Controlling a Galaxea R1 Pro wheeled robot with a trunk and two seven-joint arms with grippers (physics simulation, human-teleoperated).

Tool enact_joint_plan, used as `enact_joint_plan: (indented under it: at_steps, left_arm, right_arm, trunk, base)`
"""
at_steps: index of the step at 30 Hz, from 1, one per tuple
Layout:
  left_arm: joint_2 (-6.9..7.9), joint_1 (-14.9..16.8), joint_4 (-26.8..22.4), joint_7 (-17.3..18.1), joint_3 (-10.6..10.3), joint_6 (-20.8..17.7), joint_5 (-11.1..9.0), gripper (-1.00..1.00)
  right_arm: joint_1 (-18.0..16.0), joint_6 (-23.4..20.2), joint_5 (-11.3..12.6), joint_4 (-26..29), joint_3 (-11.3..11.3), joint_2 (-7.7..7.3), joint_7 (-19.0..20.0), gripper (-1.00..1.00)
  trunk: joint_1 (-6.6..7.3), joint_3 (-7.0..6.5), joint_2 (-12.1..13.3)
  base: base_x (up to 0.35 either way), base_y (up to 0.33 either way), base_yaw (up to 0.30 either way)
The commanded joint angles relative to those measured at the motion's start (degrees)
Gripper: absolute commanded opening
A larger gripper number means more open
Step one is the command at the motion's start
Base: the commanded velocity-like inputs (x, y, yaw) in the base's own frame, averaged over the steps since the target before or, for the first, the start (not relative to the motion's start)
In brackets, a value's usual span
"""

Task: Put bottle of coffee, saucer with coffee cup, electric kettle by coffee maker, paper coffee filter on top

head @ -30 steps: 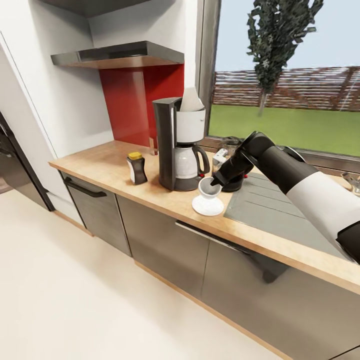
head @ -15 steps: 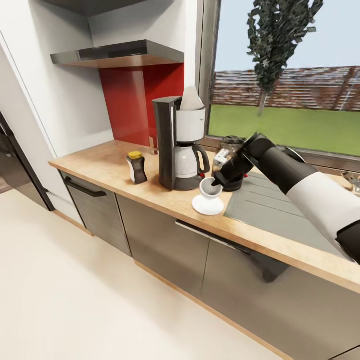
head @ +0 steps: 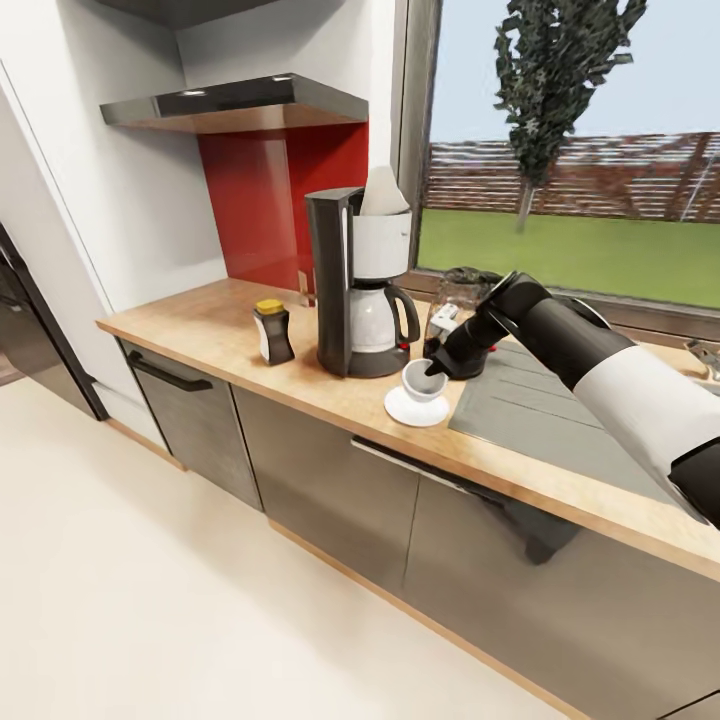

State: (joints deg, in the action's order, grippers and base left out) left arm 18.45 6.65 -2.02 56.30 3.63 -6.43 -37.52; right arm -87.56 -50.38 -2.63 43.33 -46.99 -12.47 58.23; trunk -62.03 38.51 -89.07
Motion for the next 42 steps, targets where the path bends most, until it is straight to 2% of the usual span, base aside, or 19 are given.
enact_joint_plan:
  at_steps: [1, 4, 8, 12, 20, 31, 34, 39, 42]
  left_arm:
    - [0.01, 0.03, 0.0, 0.21, 0.34, -0.6, 0.07, 1.0]
    - [0.01, 0.03, 0.0, 0.21, 0.33, -0.6, 0.07, 1.0]
    - [0.01, 0.03, 0.0, 0.21, 0.34, -0.6, 0.07, 1.0]
    - [0.01, 0.03, 0.0, 0.21, 0.32, -0.6, 0.07, 1.0]
    - [0.01, 0.03, 0.0, 0.21, 0.34, -0.6, 0.07, 1.0]
    - [0.01, 0.03, 0.0, 0.21, 0.33, -0.6, 0.07, 1.0]
    - [0.01, 0.03, 0.0, 0.21, 0.34, -0.6, 0.07, 1.0]
    - [0.01, 0.03, 0.0, 0.21, 0.34, -0.6, 0.07, 1.0]
    - [0.01, 0.03, 0.0, 0.21, 0.35, -0.6, 0.07, 1.0]
  right_arm:
    - [-0.06, -0.18, -0.24, 0.09, -0.12, -0.05, 0.3, -1.0]
    - [-0.06, -0.17, -0.22, 0.05, -0.12, -0.02, 0.3, -1.0]
    - [-0.06, -0.16, -0.2, 0.07, -0.12, -0.04, 0.31, -1.0]
    - [-0.06, -0.18, -0.22, 0.18, -0.11, -0.09, 0.44, -1.0]
    - [-0.06, -0.32, -0.35, 0.74, 0.27, -0.1, 0.82, -1.0]
    - [-0.06, -0.34, -0.36, 0.79, 0.23, -0.1, 0.84, -1.0]
    - [-0.06, -0.34, -0.36, 0.79, 0.23, -0.1, 0.83, -1.0]
    - [-0.06, -0.34, -0.36, 0.79, 0.22, -0.1, 0.83, -1.0]
    - [-0.06, -0.34, -0.36, 0.79, 0.17, -0.1, 0.83, -1.0]
  trunk:
    - [0.0, 0.05, -0.03]
    - [-0.66, 0.59, -1.23]
    - [-0.66, 0.59, -1.23]
    - [-1.53, 1.31, -2.84]
    - [-1.97, 1.67, -3.64]
    - [-3.73, 3.11, -6.85]
    - [-3.73, 3.11, -6.85]
    - [-4.83, 4.0, -8.85]
    - [-4.83, 4.0, -8.85]
  base:
    - [0.0, 0.0, 0.0]
    - [0.0, 0.0, 0.0]
    - [0.0, 0.0, 0.0]
    - [0.0, 0.0, 0.0]
    - [0.0, 0.0, 0.0]
    - [0.0, 0.0, 0.0]
    - [0.0, 0.0, 0.0]
    - [0.0, 0.0, 0.0]
    - [0.0, 0.0, 0.0]
